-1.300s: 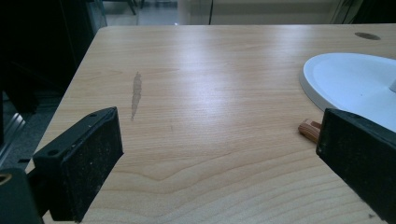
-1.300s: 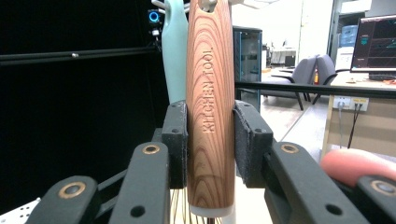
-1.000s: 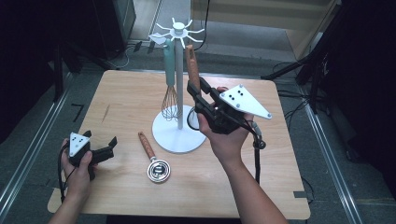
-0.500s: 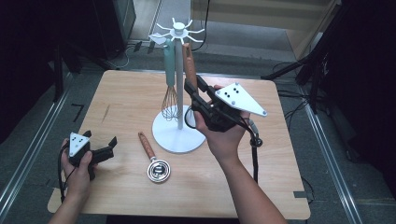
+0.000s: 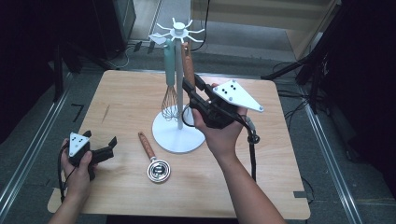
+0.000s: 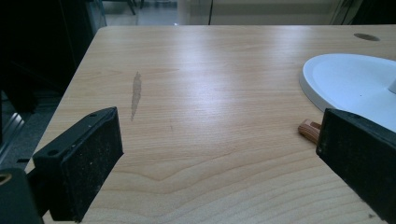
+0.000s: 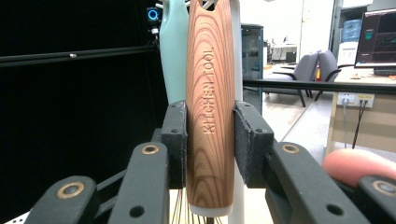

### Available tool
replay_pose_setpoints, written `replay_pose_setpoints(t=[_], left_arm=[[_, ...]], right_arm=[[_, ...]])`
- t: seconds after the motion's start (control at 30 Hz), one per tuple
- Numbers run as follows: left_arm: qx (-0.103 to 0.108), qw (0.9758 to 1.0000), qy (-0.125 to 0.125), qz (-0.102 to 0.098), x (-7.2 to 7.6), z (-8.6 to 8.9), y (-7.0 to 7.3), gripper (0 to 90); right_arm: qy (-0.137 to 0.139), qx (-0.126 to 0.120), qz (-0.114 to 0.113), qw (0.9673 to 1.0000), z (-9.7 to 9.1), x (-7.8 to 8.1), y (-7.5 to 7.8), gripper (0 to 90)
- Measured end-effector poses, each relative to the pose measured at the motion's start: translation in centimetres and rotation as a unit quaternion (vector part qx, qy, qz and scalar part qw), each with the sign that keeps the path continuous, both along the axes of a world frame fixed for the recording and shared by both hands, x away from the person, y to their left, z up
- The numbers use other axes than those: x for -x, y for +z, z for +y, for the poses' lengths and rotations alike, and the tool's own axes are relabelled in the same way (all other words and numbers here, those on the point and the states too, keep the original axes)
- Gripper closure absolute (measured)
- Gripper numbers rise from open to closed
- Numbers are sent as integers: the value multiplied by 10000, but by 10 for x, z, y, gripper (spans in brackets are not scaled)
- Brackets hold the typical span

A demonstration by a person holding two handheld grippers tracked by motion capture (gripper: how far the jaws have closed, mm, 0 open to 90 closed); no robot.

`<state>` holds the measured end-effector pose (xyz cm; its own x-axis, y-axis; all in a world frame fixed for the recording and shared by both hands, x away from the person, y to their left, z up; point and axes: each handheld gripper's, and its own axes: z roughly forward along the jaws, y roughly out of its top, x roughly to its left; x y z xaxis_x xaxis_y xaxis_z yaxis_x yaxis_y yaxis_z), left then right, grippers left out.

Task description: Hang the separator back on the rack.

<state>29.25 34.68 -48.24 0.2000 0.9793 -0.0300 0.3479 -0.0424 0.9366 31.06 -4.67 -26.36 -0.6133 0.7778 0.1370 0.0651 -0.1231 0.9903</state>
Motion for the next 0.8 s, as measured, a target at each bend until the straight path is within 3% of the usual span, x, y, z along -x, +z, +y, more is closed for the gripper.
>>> replay_pose_setpoints(t=[0.17, 0.23, 0.37, 0.63, 0.8], left_arm=[[3, 10000, -2, -1, 0, 0, 0, 10], [8, 10000, 0, 0, 0, 0, 0, 10], [6, 10000, 9, -11, 0, 0, 0, 10], [-7, 10000, 3, -3, 0, 0, 0, 10], [0, 10000, -3, 1, 0, 0, 0, 10]], right_arm=[[141, 48, 57, 9999, -1, -3, 0, 575], [167, 18, 36, 9999, -3, -4, 0, 571], [197, -135, 22, 9997, -10, -8, 2, 630], [10, -211, 69, 9998, -20, -27, 10, 900], [42, -211, -146, 9997, -18, -32, 17, 900]])
